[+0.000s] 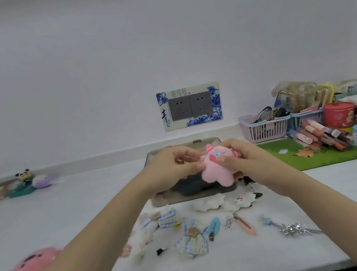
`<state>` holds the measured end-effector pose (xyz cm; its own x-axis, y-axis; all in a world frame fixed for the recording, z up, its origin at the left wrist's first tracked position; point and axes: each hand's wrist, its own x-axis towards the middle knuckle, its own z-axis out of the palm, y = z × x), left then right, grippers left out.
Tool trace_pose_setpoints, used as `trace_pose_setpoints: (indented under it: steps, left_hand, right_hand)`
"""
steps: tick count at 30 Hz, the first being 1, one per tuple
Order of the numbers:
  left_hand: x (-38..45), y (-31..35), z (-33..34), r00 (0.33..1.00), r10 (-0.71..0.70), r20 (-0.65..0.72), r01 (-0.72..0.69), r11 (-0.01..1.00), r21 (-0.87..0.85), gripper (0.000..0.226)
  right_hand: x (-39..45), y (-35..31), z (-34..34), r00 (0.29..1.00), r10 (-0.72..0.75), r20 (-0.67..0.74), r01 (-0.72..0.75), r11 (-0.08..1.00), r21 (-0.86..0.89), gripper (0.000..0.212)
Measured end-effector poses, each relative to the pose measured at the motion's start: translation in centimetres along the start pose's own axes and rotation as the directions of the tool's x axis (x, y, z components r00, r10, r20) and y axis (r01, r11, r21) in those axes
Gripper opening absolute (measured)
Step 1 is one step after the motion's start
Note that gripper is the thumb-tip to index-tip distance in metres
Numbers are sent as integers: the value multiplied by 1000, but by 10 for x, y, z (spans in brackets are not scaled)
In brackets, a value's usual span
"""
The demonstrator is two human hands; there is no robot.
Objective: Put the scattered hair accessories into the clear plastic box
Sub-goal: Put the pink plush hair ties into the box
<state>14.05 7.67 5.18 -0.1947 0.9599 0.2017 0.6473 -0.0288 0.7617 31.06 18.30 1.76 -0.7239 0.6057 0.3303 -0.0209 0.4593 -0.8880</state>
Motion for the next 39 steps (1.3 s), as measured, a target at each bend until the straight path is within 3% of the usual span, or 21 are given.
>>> trace_pose_setpoints:
  steps: [8, 12, 20, 26, 32, 35, 39]
  left_hand:
    - [-86, -62, -74, 954, -219, -207, 267, 933, 241, 16]
    - [-117, -96, -99, 897, -375, -236, 441, 802, 403, 27]
    - [-159, -124, -131, 734, -646, -210, 652, 584, 483, 46]
    - [-167, -134, -137, 733, -649, -204, 671, 640, 373, 49]
    - [-174, -141, -132, 790, -565, -238, 611, 756, 236, 34]
    - [-180, -143, -128, 797, -556, -236, 595, 789, 150, 39]
    - [-183, -141, -130, 811, -483, -330, 523, 851, 39, 34]
  right_hand:
    - [10, -7, 83, 996, -18, 87, 18, 1000, 2, 24]
    - [16, -8, 111, 988, -1, 153, 5, 1000, -21, 23]
    - [32, -15, 153, 979, -4, 203, 17, 998, -63, 24]
    - [38, -15, 167, 979, 0, 204, 12, 998, -60, 19]
    - [41, -14, 179, 972, 9, 235, 9, 997, -75, 21]
    - [40, -15, 184, 970, 17, 243, -1, 998, -65, 19]
    - [39, -18, 183, 972, 14, 234, 2, 998, -66, 19]
